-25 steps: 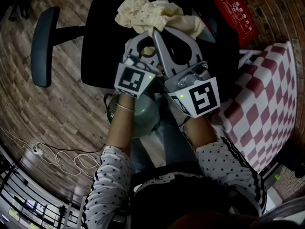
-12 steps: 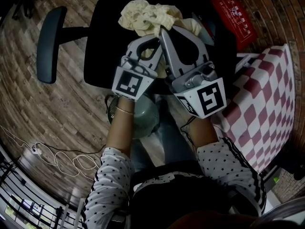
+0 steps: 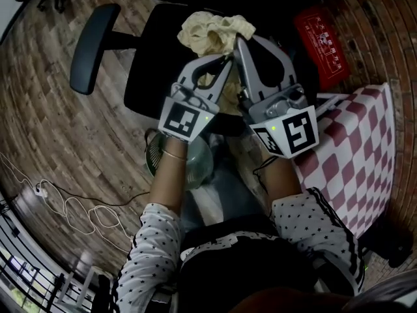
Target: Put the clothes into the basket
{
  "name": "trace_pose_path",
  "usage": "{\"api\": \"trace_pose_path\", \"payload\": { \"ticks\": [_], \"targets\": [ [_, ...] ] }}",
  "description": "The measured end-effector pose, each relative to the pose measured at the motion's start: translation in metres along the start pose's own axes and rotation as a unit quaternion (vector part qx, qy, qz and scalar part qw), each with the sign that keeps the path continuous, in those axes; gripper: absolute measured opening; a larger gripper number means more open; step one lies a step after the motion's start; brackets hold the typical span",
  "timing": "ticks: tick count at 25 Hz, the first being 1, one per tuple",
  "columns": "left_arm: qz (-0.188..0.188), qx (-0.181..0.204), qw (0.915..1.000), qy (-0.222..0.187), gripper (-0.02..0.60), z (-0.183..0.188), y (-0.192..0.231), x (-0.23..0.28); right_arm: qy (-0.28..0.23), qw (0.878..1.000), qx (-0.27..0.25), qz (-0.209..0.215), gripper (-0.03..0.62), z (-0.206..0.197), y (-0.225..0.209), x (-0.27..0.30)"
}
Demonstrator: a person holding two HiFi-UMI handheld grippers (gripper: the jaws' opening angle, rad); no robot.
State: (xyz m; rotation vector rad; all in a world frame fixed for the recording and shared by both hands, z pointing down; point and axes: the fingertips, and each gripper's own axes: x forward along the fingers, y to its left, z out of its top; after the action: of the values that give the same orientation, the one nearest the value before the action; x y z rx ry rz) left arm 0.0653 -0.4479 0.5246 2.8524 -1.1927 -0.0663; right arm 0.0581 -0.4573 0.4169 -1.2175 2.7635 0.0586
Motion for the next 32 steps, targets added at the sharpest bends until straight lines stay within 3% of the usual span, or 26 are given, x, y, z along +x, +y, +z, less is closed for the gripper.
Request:
{"api": "trace_pose_path", "payload": {
  "ticks": [4,13,16,22,28,32],
  "targets": [
    [0.009,-0.006,0.9999,-0.007,0.021,0.014,-0.003,-0.014,-0.002,1.0,0.001,0.005,0.029,0.015,0.008,0.0],
    [0.029,-0.021,0.999,0.026,0.023,0.015,-0.003,-0.041,-0.01,1.0,0.009,0.009,0.029,0.032,0.033,-0.007],
    [0.027,-0.024,0.999,0.026,0.133,0.018,-0.004,-0.043,-0.005,1.0,-0.003,0.013,0.029,0.037,0.045,-0.007],
    [0.041,-0.044,0.998,0.02,0.146,0.029,0.001,-0.052,-0.007,1.0,0.0,0.018,0.029,0.054,0.059,-0.01],
    [0.052,-0.007,0.9985,0.014,0.149,0.047,-0.003,-0.06,-0.016,0.999,0.002,0.036,0.029,0.068,0.076,-0.012],
    [0.051,-0.01,0.9986,0.009,0.144,0.057,-0.004,-0.062,-0.02,0.999,0.0,0.042,0.029,0.079,0.081,-0.013]
  ]
}}
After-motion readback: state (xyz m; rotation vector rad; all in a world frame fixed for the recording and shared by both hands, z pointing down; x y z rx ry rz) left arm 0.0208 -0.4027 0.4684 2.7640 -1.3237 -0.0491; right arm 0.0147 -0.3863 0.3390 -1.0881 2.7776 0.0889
